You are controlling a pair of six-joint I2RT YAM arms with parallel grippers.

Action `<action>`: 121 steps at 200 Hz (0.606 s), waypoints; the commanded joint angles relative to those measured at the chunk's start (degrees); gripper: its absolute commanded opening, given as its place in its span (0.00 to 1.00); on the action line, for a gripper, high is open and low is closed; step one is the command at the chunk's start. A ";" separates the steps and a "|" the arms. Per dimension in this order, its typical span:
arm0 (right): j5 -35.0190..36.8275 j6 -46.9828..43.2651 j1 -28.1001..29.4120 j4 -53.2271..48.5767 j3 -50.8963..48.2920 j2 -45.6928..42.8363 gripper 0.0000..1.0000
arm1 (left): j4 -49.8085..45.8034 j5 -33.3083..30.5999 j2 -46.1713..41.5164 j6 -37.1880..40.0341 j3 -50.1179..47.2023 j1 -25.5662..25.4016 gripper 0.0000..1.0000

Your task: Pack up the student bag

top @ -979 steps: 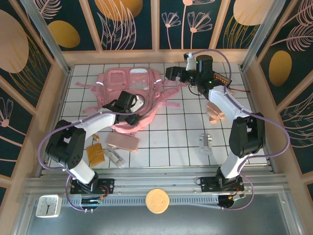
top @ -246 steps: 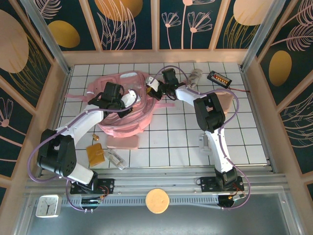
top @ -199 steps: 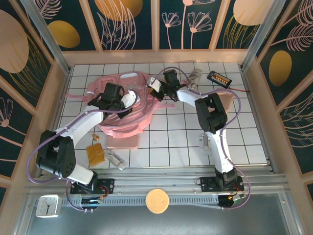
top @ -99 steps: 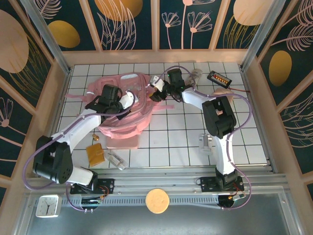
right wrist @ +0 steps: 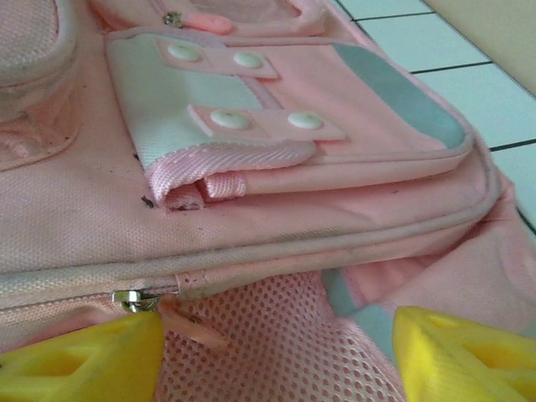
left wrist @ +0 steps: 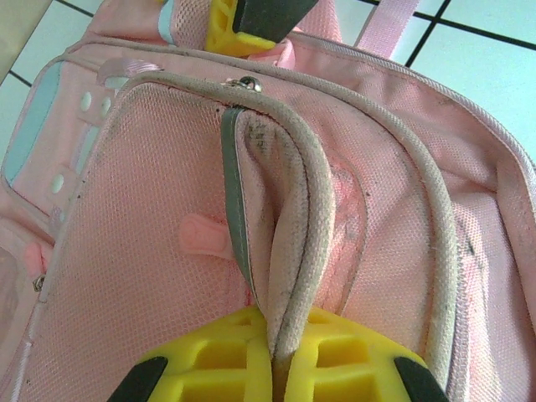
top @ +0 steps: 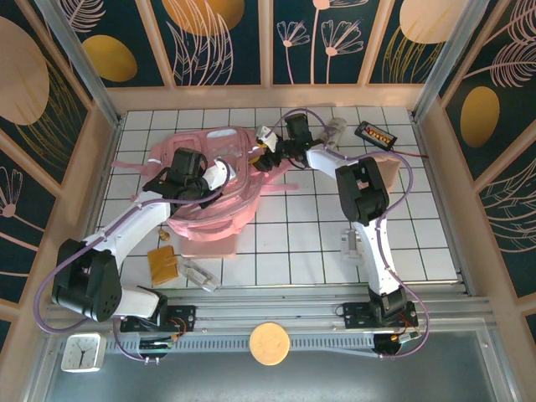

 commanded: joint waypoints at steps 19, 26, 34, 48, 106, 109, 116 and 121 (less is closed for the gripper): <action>-5.51 -4.05 0.70 -8.10 3.97 1.76 0.71 | 4.22 1.86 -1.75 1.12 0.88 0.19 0.00; -6.10 -4.31 0.77 -9.03 3.53 1.22 0.71 | 4.27 1.77 -1.76 1.12 0.83 0.20 0.00; -6.66 -4.44 0.92 -9.62 2.80 0.63 0.70 | 4.38 1.69 -1.68 1.15 0.83 0.20 0.00; -6.74 -5.00 1.17 -11.08 1.61 -0.03 0.70 | 4.46 1.52 -1.63 1.16 0.85 0.21 0.00; -6.36 -4.00 1.48 -9.17 0.88 0.59 0.68 | 4.40 1.77 -1.93 0.80 0.83 0.14 0.00; -6.40 -3.96 1.47 -9.18 1.25 0.85 0.66 | 4.40 1.77 -1.94 0.76 0.76 0.19 0.00; -6.52 -3.68 1.49 -9.00 2.09 1.42 0.62 | 4.40 1.86 -2.00 0.82 0.68 0.19 0.00; -6.65 -3.42 1.47 -8.95 2.68 1.75 0.57 | 4.39 1.86 -2.02 0.78 0.58 0.21 0.00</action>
